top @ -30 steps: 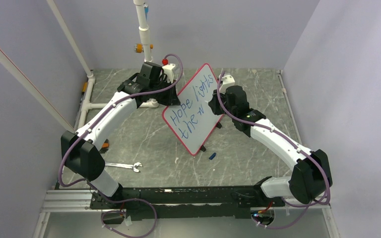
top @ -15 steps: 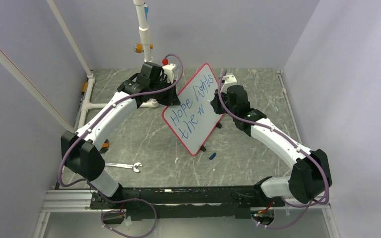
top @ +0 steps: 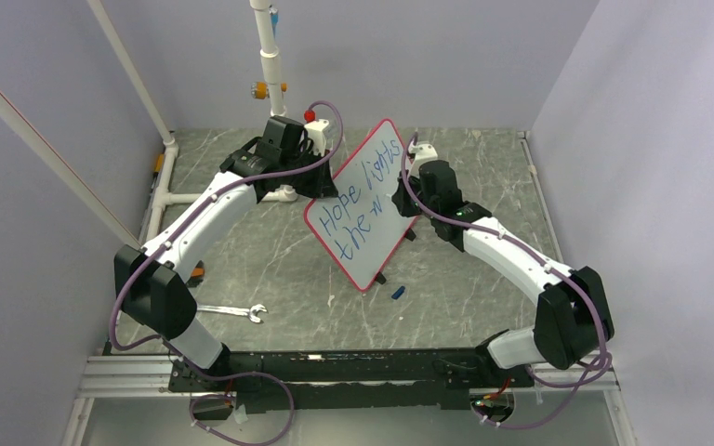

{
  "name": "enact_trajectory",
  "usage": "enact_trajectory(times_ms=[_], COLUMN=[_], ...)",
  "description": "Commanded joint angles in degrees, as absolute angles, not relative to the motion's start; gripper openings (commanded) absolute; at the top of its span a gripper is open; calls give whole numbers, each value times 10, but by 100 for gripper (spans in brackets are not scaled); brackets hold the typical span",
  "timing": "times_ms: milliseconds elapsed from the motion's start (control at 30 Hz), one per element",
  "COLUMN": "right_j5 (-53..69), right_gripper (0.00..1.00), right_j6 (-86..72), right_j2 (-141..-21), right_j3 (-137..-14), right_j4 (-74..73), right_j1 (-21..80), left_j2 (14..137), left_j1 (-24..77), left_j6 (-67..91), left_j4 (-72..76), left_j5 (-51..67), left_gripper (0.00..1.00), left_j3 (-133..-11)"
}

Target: Write a sentence on the whiteboard

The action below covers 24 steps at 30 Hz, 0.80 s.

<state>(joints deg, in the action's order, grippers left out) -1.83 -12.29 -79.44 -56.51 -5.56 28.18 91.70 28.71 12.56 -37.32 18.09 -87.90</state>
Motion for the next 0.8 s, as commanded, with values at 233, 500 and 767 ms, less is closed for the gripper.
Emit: enact_trajectory(times_ms=[233,500,767], right_j5=[25,57,81], right_gripper=[0,0,0], right_j6=[-133,-135,-136], right_j2=[-797,-786,-782], right_j3=[-584,-581,-568], right_j4=[-27,-24,-26], right_j1=[279,280,280], left_j2=[945,945,945], left_j1=[290,290,290], left_j6=[7,7,7], left_j4=[-439,-439,-439], left_j5=[26,26,23], left_gripper=[0,0,0], left_j3=[-862,-862,-861])
